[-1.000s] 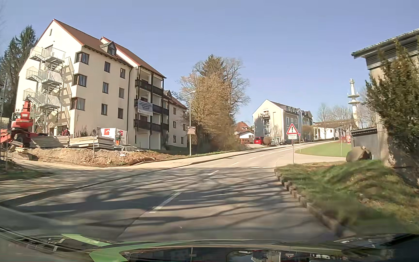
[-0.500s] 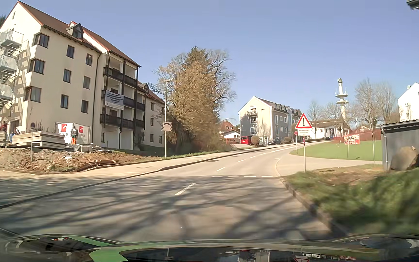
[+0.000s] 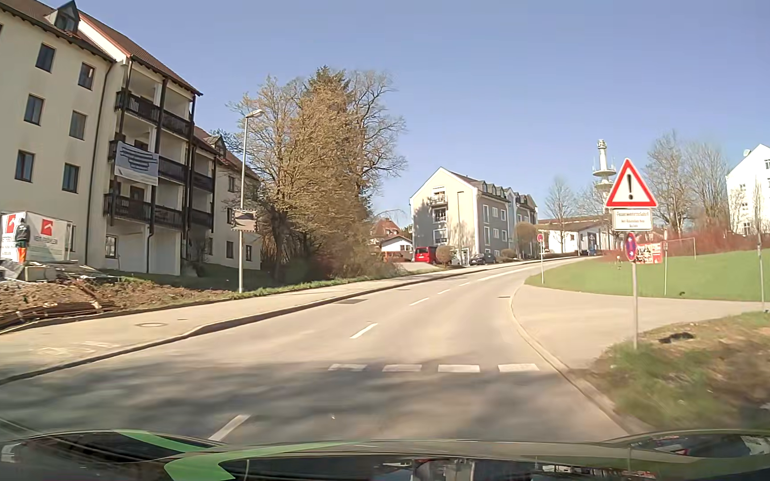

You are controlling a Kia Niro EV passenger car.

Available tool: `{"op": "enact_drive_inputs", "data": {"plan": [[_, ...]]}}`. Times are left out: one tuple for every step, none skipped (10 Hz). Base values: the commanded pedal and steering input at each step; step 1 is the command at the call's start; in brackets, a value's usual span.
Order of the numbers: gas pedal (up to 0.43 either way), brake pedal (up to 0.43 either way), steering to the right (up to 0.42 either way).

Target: Follow the waypoints while adhering to traffic rules and regulations

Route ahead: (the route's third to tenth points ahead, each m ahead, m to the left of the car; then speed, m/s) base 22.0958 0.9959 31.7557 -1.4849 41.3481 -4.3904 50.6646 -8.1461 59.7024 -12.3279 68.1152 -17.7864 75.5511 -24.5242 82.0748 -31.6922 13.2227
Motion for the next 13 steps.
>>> {"op": "enact_drive_inputs", "data": {"plan": [[0.260, 0.000, 0.041], [0.260, 0.000, 0.041], [0.260, 0.000, 0.041], [0.260, 0.000, 0.041], [0.260, 0.000, 0.041], [0.260, 0.000, 0.043], [0.260, 0.000, 0.044], [0.268, 0.000, 0.046], [0.268, 0.000, 0.047], [0.268, 0.000, 0.049], [0.268, 0.000, 0.051], [0.268, 0.000, 0.051], [0.268, 0.000, 0.051]]}}
